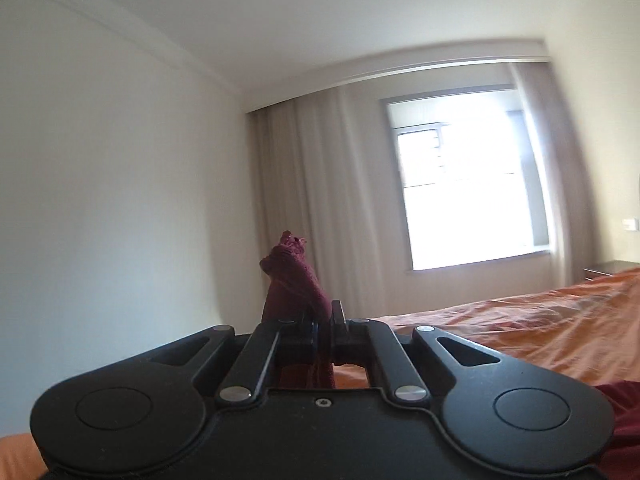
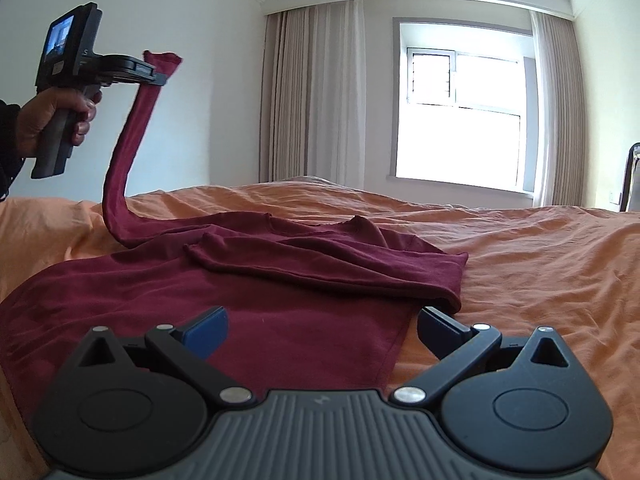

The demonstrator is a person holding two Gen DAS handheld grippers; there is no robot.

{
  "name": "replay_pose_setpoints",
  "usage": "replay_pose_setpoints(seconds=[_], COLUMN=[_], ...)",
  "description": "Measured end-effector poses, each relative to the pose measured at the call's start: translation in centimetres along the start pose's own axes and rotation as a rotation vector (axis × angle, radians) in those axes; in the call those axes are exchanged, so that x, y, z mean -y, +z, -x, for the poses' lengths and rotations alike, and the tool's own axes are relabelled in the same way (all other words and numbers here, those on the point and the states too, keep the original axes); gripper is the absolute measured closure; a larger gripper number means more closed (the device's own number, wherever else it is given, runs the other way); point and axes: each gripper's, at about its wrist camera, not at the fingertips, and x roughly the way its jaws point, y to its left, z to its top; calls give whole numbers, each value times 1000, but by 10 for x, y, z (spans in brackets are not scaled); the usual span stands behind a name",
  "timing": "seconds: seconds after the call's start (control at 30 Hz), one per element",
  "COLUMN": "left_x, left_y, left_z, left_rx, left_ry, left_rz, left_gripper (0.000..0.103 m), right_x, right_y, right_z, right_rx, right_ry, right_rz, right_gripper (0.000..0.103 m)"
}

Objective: Fold small clothes
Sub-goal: 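Grasp the other sleeve cuff with the left tool and lift it across the body, then open the left tool to drop the sleeve onto the sweater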

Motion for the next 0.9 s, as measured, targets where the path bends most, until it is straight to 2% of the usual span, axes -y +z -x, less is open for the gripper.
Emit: replay_pose_setpoints(seconds=[0.07,0.2,0.43,0.53,0.63,0.73,0.9], left_x=[35,99,186,209,218,214,214], left_y=[-1,-18,-76,-102,-123,-129,-132], left_z=[0,-6,-23,-39,-38,-32,-31], left_rx=[0,-35,-159,-255,-308,-339,-397], left_ry=[-101,-252,-442,-495,-535,-581,-636], left_rz=[-18,-40,-31,0,16,36,53], left_gripper=[98,98,99,99,98,97,88], right_x=[6,17,35,41,46,47,41], right_y=[-1,-4,-10,-13,-16,-19,-16], right_z=[3,8,20,23,23,22,21], right_rx=[-6,-34,-59,-64,-71,-79,-71], right_ry=[-12,-32,-77,-103,-114,-123,-135], right_rz=[-6,-15,-37,-62,-111,-141,-140], right_gripper=[0,0,0,0,0,0,0])
